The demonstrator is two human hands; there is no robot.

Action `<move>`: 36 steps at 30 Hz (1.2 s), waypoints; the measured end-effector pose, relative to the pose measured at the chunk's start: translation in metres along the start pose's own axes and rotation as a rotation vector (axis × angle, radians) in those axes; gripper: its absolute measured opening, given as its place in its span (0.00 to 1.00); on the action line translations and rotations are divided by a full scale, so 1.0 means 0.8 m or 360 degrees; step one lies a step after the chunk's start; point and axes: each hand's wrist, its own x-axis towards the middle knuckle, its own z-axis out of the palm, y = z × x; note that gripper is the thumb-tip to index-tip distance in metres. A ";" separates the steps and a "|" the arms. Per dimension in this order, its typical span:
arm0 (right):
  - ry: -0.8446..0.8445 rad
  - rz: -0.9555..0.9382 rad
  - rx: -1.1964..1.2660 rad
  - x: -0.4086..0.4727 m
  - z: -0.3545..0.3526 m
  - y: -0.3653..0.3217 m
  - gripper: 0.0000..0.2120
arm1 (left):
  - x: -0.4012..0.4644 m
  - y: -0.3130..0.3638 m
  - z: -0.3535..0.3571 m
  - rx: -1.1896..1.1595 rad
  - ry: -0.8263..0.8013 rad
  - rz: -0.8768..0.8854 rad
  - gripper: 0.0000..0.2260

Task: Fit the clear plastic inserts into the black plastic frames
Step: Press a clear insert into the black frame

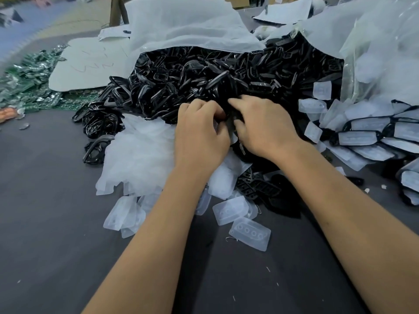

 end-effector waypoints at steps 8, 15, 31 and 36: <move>0.0454 0.0231 0.1033 -0.001 -0.018 0.020 0.06 | 0.008 0.008 -0.010 -0.0675 0.0295 -0.0327 0.08; 0.0303 0.0075 0.1611 -0.001 -0.025 0.027 0.04 | 0.011 0.006 -0.012 -0.0956 0.0080 -0.0362 0.11; -0.0105 -0.0038 0.0869 0.010 -0.044 0.047 0.09 | 0.014 -0.004 -0.009 -0.0948 0.0237 -0.0521 0.11; -0.0936 -0.0041 0.0407 0.007 -0.056 0.036 0.18 | 0.012 -0.003 -0.010 -0.0976 0.0263 -0.0532 0.07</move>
